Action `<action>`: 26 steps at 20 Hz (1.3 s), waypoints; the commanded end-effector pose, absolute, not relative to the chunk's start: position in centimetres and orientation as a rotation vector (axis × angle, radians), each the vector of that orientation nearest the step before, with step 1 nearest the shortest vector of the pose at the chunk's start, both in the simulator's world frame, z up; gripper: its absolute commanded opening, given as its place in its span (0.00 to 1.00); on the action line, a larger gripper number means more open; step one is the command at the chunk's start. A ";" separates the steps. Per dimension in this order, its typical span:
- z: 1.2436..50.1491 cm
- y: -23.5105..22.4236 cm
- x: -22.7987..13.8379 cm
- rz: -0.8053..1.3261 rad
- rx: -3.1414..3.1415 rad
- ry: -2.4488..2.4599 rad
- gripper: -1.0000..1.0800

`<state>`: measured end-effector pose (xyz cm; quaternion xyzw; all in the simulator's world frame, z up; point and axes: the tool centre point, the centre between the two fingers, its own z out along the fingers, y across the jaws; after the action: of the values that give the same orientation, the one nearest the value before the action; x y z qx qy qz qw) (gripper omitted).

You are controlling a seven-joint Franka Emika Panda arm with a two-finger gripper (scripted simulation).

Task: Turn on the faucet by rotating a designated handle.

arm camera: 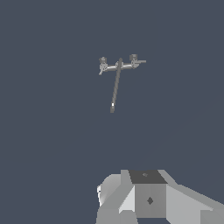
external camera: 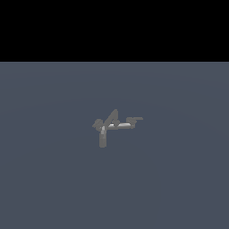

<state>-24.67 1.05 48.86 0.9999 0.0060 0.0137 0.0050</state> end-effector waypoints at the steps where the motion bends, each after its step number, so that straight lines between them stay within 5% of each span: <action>1: 48.9 1.0 -24.7 0.043 3.131 0.019 0.00; 13: 46.3 1.9 -22.7 0.040 3.130 -0.125 0.00; 26: 38.0 3.5 -15.8 0.033 3.084 -0.572 0.00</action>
<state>-16.78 3.33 39.18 0.9866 -0.1627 0.0106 0.0029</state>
